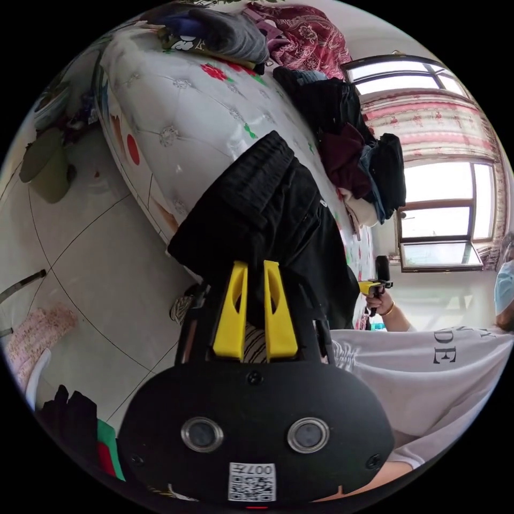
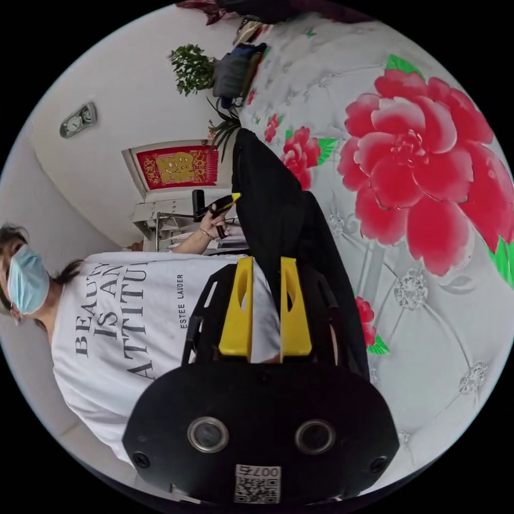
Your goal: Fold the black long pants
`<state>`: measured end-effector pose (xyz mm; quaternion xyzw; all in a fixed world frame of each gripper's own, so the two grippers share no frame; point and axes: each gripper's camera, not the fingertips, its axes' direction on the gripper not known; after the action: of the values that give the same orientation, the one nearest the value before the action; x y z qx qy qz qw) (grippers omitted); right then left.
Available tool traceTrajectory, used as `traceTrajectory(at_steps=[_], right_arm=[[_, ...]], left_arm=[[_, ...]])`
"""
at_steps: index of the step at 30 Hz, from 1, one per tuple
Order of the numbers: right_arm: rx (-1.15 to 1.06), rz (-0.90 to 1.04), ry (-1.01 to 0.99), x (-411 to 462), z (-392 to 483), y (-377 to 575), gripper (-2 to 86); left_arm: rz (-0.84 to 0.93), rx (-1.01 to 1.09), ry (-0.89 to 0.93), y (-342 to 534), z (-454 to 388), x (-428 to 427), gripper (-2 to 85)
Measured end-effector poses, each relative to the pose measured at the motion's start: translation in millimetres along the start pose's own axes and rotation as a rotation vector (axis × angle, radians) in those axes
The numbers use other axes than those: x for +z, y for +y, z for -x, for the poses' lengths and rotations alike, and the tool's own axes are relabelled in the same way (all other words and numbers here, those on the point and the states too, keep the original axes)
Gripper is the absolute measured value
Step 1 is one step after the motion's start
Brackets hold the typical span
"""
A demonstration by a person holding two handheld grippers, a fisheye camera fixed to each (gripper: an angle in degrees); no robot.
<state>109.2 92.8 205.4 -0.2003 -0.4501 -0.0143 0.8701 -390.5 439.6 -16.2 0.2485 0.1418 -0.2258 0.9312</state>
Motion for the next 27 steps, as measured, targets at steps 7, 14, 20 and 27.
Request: traceTrajectory(at_steps=[7, 14, 20, 27], right_arm=[[0.22, -0.098, -0.201, -10.9, -52.7, -35.0, 7.4], [0.433, -0.201, -0.443, 2.4, -111.9, -53.2, 5.7], [0.435, -0.256, -0.413, 24.9, -103.2, -99.1, 1.3], [0.257, -0.371, -0.123, -58.0, -44.3, -86.8, -0.2]], left_arm=[[-0.008, 0.015, 0.045, 9.8, 8.2, -33.5, -0.4], [0.0, -0.04, 0.084, 18.7, 31.5, -45.7, -0.6], [-0.009, -0.042, 0.077, 16.9, 30.0, -50.5, -0.7], [-0.018, 0.098, 0.108, -39.6, -15.7, -29.0, -0.7]])
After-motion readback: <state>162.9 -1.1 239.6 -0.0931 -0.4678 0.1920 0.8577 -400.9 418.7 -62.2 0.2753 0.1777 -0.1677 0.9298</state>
